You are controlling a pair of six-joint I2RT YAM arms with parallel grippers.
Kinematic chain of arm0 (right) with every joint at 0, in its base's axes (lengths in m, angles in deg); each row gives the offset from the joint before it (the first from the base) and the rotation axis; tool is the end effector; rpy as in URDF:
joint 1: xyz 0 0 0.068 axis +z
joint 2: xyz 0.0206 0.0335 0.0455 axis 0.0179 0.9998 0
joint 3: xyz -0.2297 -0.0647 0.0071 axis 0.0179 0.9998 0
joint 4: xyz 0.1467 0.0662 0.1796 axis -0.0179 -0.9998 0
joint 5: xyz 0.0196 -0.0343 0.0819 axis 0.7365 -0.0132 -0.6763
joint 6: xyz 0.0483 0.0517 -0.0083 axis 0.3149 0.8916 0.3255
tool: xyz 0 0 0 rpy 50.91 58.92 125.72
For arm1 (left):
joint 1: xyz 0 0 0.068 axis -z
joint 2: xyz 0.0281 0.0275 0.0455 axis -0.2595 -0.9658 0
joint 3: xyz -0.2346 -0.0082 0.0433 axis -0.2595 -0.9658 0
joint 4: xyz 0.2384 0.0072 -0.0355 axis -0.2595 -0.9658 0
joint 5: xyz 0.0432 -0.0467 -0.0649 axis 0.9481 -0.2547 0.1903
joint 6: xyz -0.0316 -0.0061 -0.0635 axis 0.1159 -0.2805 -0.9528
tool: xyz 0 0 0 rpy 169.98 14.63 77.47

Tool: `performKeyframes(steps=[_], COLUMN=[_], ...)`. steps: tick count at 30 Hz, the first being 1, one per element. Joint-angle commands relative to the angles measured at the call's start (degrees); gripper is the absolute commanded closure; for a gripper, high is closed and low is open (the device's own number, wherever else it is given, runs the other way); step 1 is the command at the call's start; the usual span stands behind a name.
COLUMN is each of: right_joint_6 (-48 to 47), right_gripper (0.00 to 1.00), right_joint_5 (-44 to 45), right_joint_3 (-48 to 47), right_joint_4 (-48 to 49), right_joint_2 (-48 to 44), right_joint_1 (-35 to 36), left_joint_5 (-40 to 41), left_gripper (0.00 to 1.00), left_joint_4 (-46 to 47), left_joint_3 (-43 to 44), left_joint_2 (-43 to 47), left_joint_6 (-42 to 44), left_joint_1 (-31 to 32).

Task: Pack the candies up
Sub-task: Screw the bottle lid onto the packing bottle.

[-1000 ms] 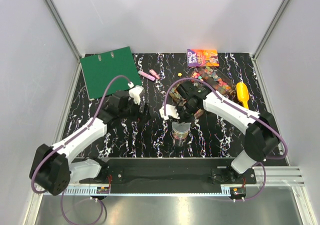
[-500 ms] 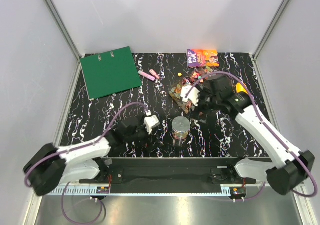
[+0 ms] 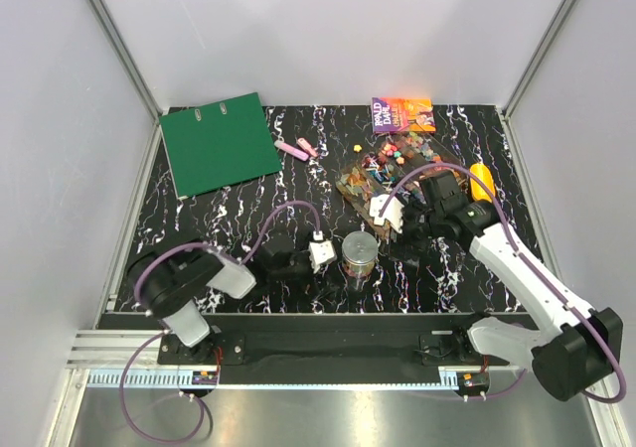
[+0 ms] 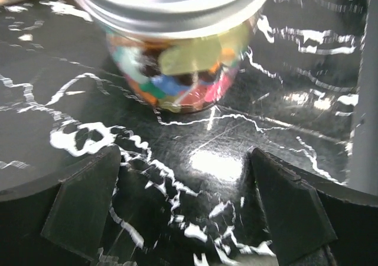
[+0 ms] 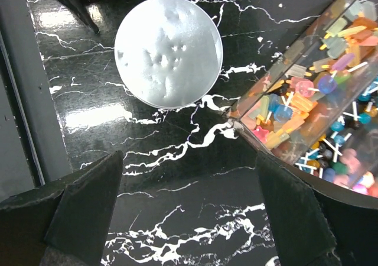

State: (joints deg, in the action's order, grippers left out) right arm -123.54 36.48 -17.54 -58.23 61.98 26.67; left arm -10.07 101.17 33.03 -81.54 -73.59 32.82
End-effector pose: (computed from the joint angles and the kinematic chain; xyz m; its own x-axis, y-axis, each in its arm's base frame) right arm 0.1872 0.1196 0.2413 0.0689 -0.7658 -0.6394 -0.9636 0.1150 -0.2415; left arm 0.1626 -0.2152 0.0907 -0.1121 0.3899 -0.9140 0.9624 0.2717 -0.0022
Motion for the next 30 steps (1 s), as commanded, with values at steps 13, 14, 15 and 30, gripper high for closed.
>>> performKeyframes(steps=[13,14,15,30], right_joint_6=[-7.4,-7.7,-8.2,-19.1], right_gripper=[0.00,0.00,0.00,0.00], right_joint_5=[-8.0,-7.9,-7.7,-8.7], right_joint_3=[-0.8,-0.9,-0.8,-5.8], right_joint_4=[-1.7,-2.1,-2.4,-5.1], right_joint_2=[6.3,6.4,6.8,13.6], right_joint_1=[-3.5,-3.6,-3.6,-4.2], left_joint_5=[-10.9,-11.5,-12.0,-16.1], left_gripper=[0.01,0.01,0.01,0.50], left_joint_4=[37.2,37.4,38.3,45.9], left_joint_3=[10.1,10.6,11.1,12.2], left_joint_2=[-26.7,-27.8,-28.3,-32.1], left_joint_6=[2.9,2.3,0.7,-3.6], left_joint_1=[0.1,0.2,0.1,0.3])
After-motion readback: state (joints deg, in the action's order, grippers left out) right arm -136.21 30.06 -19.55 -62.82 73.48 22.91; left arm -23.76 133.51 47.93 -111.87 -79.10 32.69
